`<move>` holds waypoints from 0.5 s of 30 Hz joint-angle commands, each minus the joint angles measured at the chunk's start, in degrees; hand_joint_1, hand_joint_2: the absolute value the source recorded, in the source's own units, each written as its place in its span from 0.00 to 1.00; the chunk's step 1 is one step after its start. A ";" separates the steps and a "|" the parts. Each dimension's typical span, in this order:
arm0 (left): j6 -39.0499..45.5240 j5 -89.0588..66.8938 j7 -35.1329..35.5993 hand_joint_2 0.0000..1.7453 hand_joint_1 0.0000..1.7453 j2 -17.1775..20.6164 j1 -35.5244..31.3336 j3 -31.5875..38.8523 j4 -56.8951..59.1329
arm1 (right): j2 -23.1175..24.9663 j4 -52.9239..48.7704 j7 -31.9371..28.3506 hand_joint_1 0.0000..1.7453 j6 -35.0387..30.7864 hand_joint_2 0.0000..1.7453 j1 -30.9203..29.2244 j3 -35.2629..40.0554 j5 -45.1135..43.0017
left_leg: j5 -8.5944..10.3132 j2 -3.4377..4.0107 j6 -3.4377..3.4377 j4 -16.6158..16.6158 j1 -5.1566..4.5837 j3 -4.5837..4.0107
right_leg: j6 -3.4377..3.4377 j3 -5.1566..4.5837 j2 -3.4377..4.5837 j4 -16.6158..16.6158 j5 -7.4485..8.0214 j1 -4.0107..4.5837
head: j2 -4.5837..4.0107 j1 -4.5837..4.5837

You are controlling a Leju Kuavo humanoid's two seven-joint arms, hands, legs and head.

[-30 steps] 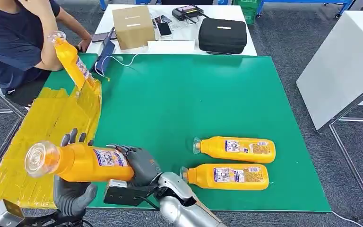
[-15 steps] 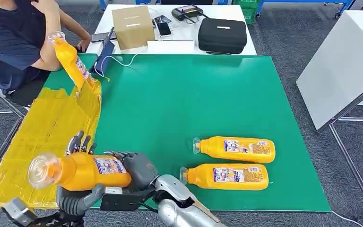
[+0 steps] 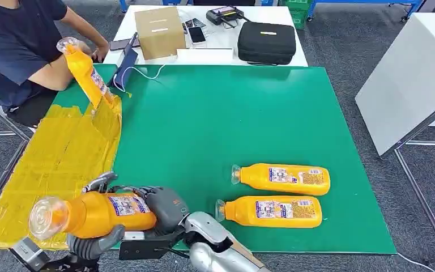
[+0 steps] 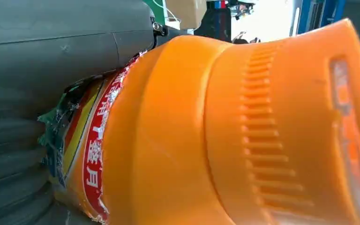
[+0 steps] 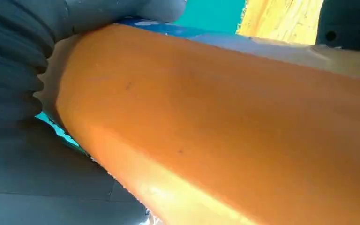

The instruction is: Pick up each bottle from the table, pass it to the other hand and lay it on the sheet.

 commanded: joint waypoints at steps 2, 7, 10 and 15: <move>-1.42 -0.38 0.19 1.00 1.00 -0.35 -1.99 -2.08 2.80 | -1.39 0.19 0.13 1.00 1.68 1.00 -0.67 6.64 0.89 | -0.02 -0.06 -0.05 -0.03 0.05 0.09 | -0.05 0.15 -0.02 -0.07 -0.03 0.04 | 0.00 0.00; -1.76 0.19 -0.23 1.00 1.00 -0.77 -1.57 -0.63 2.15 | -2.21 -1.85 0.64 1.00 0.55 1.00 0.20 4.80 0.72 | -0.03 -0.07 -0.05 -0.01 0.06 0.11 | -0.05 0.18 -0.02 -0.08 -0.03 0.06 | 0.00 0.00; -1.99 0.24 -0.24 1.00 1.00 -0.95 -1.37 -0.13 1.87 | -2.50 -2.54 0.86 1.00 -0.09 1.00 0.54 3.61 0.66 | -0.05 -0.07 -0.07 0.00 0.11 0.16 | -0.07 0.26 0.00 -0.11 -0.04 0.10 | 0.00 0.00; 6.43 -7.01 -0.97 1.00 1.00 -2.24 -0.89 4.71 0.23 | -6.21 -11.97 1.55 0.00 -6.58 1.00 4.91 -1.23 4.53 | -0.05 -0.07 -0.07 0.00 0.10 0.13 | -0.06 0.23 -0.01 -0.10 -0.04 0.09 | 0.00 0.00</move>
